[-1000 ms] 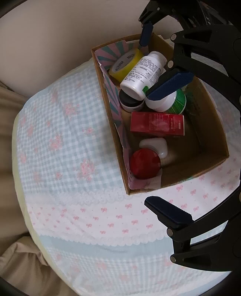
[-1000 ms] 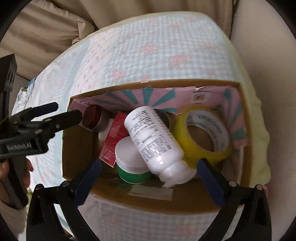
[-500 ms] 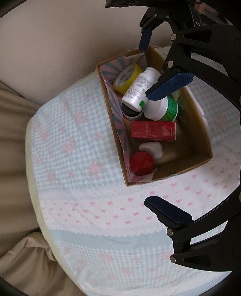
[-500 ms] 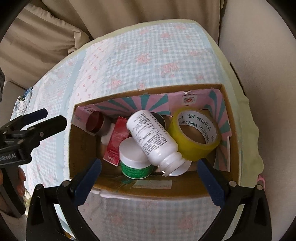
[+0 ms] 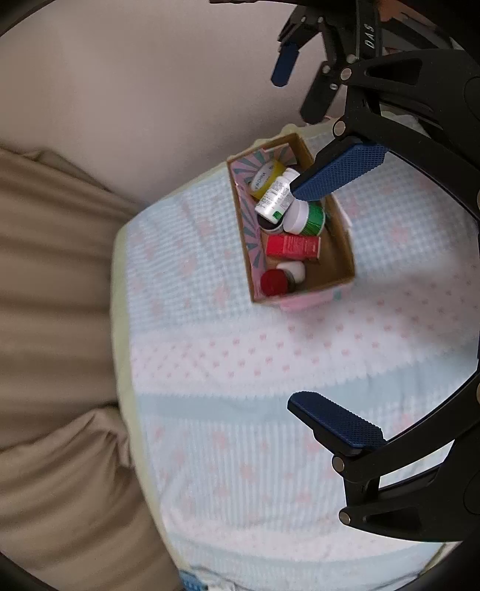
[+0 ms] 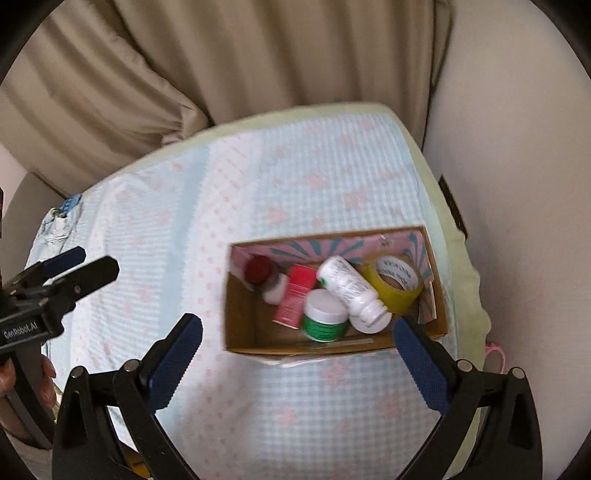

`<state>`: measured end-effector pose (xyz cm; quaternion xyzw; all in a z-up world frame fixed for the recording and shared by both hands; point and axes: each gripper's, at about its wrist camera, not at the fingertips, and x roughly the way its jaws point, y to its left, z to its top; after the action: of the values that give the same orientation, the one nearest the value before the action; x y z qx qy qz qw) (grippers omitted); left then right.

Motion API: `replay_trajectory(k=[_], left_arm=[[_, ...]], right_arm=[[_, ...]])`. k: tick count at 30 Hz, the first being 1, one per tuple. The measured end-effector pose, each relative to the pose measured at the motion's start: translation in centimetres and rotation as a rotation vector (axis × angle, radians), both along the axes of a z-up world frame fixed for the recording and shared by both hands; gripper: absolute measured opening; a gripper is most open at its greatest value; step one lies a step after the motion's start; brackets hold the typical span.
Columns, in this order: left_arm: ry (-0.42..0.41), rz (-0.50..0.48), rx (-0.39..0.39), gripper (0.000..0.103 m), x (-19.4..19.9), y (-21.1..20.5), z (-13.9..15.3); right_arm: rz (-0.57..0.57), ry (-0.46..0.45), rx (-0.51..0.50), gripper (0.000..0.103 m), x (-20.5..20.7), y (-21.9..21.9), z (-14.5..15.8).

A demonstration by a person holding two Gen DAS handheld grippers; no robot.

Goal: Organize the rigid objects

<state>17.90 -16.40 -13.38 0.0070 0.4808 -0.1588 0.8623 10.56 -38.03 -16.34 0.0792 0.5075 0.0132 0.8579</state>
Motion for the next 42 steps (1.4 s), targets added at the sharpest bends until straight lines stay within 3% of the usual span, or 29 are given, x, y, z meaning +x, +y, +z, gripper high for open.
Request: replay_trajectory(k=[5,8,15,22,42], left_arm=[[-0.113,0.048,-0.001,0.103,-4.7,5.3,6.0],[-0.206,0.1,0.041,0.103,-7.5,8.1,9.1],[-0.373,0.16,0.024,0.103,-12.9,12.2,13.4],[-0.448,0.183,0.01,0.103,-15.7,13.9,14.9],[-0.446,0.173,0.007,0.103,-15.9,14.3,15.1]], right_arm=[[0.016,-0.098,-0.011,0.103,-2.6,4.7,6.0],[0.025,-0.172,-0.03,0.103,-4.3,7.4,9.3],[0.033,-0.3,-0.088,0.103,-7.5,11.6,14.2],[0.027,-0.345,-0.137,0.103,-9.8,13.7,14.4],[-0.012,-0.385,-0.156,0.103,-10.4,13.8,15.4]])
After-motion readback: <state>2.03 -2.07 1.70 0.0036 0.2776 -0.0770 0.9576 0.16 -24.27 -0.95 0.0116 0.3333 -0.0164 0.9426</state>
